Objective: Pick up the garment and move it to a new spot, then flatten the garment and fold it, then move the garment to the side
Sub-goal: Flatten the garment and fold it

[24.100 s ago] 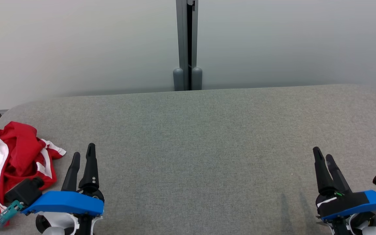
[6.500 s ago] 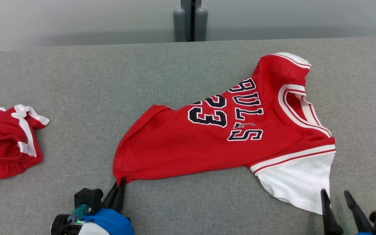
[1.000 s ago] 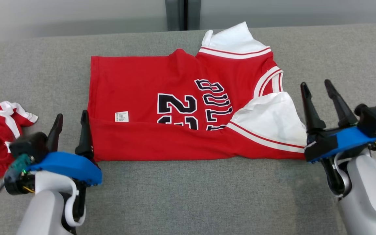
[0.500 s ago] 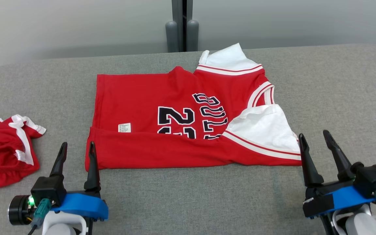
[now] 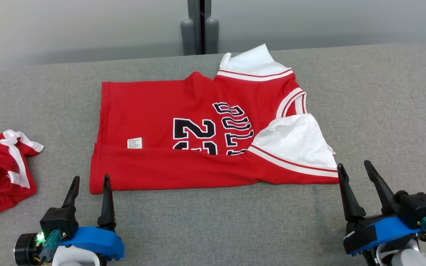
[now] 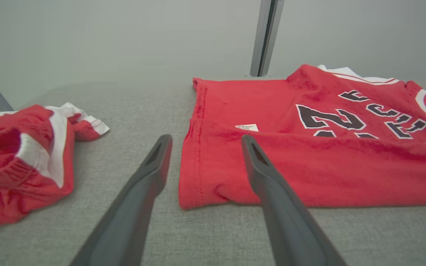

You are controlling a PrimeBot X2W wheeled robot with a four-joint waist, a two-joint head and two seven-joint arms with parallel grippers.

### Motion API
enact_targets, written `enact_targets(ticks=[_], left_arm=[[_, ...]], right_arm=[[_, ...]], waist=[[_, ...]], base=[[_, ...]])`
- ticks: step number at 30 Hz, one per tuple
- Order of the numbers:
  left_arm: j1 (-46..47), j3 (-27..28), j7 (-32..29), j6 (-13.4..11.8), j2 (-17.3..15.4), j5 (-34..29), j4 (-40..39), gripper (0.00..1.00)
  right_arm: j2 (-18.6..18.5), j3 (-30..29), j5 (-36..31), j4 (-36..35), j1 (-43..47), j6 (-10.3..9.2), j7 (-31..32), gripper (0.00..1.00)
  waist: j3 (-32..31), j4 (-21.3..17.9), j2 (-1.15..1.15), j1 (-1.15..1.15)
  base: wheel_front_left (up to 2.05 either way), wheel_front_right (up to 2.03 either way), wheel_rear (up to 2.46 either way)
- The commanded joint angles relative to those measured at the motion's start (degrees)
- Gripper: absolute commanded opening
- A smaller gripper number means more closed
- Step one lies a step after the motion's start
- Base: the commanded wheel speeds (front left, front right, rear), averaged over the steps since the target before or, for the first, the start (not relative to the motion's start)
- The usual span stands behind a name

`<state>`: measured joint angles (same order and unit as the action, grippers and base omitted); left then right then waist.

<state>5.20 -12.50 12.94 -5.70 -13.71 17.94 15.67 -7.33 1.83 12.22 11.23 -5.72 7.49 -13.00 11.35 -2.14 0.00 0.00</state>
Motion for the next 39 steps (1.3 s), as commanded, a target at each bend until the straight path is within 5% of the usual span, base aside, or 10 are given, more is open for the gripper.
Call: enact_targets(ticks=[1,15,16,17,18,19,20,29,39], left_arm=[[1.3,-0.1,-0.1,0.4,0.3,0.7,0.8,1.0],[8.7,0.8,-3.7,6.0,1.5,7.0,16.0,1.0],[8.9,0.7,-4.3,6.6,1.9,7.6,16.7,0.96],[9.1,0.6,-4.8,7.1,2.2,8.2,17.2,0.52],[9.3,0.3,-5.1,7.6,2.1,8.2,17.5,0.35],[9.6,-0.2,-5.6,7.9,1.8,8.0,17.9,0.0],[9.7,-0.5,-5.4,7.8,1.5,7.5,18.1,0.0],[6.5,-1.2,-3.2,6.8,0.2,6.4,13.7,0.0],[-4.4,-2.7,-12.7,4.7,-1.7,8.2,1.7,0.0]], right_arm=[[-0.5,-0.1,0.4,1.0,-0.7,0.01,0.3,1.0],[-1.4,3.0,4.8,19.4,-11.4,0.02,0.4,1.0],[-1.6,3.3,5.3,20.4,-11.8,0.01,0.6,0.95],[-1.6,3.7,6.1,21.1,-12.2,0.02,0.7,0.77],[-1.6,4.3,6.6,21.7,-12.7,0.02,0.8,0.52],[-1.7,4.8,7.2,22.2,-13.0,0.02,1.0,0.1],[-1.9,5.1,7.8,22.5,-13.1,0.02,1.0,0.0],[-3.6,5.0,11.2,19.9,-8.6,0.01,-0.8,0.0],[-2.5,0.9,11.4,9.9,5.2,0.01,1.5,0.0]], waist=[[0.7,0.2,0.0,0.0],[5.9,1.2,0.0,0.0],[5.9,1.3,0.0,0.0],[5.9,1.4,0.0,0.0],[5.9,1.5,0.0,0.0],[5.8,1.5,0.0,0.0],[5.7,1.6,0.0,0.0],[2.3,2.4,0.0,0.0],[-3.1,3.0,0.0,0.0]], base=[[0.0,0.0,0.0],[0.0,0.0,0.0],[0.0,0.0,0.0],[0.0,0.0,0.0],[0.0,0.0,0.0],[0.0,0.0,0.0],[0.0,0.0,0.0],[0.0,0.0,0.0],[0.0,0.0,0.0]])
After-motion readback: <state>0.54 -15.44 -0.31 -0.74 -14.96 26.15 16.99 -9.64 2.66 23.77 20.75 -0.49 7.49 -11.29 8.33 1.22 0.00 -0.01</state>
